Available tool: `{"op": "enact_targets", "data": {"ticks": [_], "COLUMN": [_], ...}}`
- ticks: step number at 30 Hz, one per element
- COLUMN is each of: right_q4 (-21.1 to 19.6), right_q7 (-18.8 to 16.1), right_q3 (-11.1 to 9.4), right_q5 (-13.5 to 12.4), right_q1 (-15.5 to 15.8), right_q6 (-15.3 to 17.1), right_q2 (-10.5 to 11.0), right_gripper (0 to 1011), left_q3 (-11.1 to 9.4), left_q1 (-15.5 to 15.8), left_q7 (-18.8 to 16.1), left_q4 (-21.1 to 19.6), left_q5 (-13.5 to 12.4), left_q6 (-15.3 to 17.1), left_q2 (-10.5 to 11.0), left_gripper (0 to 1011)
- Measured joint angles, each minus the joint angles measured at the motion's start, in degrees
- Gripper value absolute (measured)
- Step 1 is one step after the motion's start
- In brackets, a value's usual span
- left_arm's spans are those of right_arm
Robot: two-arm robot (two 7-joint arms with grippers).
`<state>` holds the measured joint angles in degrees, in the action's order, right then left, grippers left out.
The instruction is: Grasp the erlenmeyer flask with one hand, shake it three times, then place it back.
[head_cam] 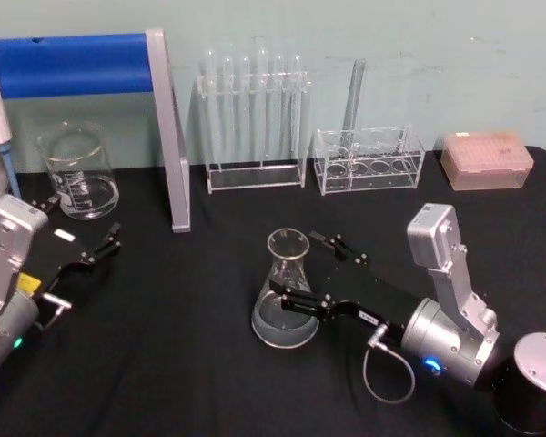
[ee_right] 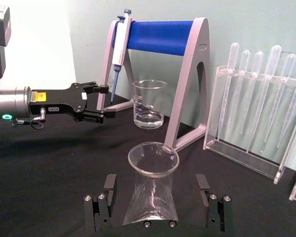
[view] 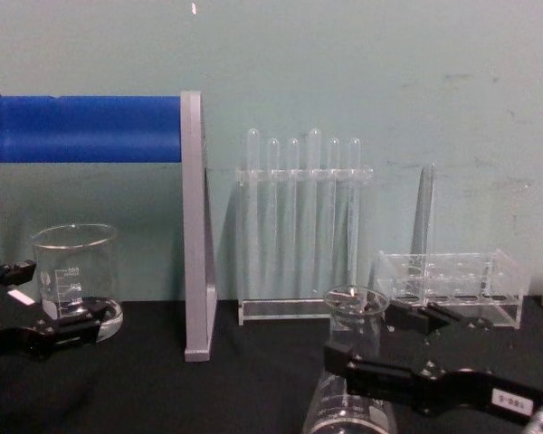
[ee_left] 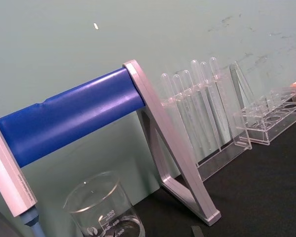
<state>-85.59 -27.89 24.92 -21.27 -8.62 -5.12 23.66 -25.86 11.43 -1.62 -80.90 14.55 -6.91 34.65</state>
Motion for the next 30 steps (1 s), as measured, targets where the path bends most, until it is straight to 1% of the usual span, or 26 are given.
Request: {"op": "enact_targets", "data": {"ticks": [7,16,21,30], "right_q4": [1.7,3.2,3.4,3.4], "right_q7": [0.0,0.0,0.1,0.2], "right_q3": [0.5,0.8,0.8,0.7], "right_q5": [0.9,1.5,1.7,1.7], "right_q1": [-1.5,-2.6,-2.7,-2.7], "right_q6": [-0.1,0.0,-0.1,-0.1], "right_q2": [-1.5,-2.7,-3.1,-3.0], "right_gripper": [1000,1000,1000,1000], "left_q3": [0.0,0.0,0.0,0.0], "left_q1": [0.0,0.0,0.0,0.0], "left_q7": [0.0,0.0,0.0,0.0], "left_q4": [0.0,0.0,0.0,0.0], "left_q5": [0.0,0.0,0.0,0.0], "left_q6": [0.0,0.0,0.0,0.0], "left_q2": [0.0,0.0,0.0,0.0], "left_gripper": [1001,1001,1001,1001]}}
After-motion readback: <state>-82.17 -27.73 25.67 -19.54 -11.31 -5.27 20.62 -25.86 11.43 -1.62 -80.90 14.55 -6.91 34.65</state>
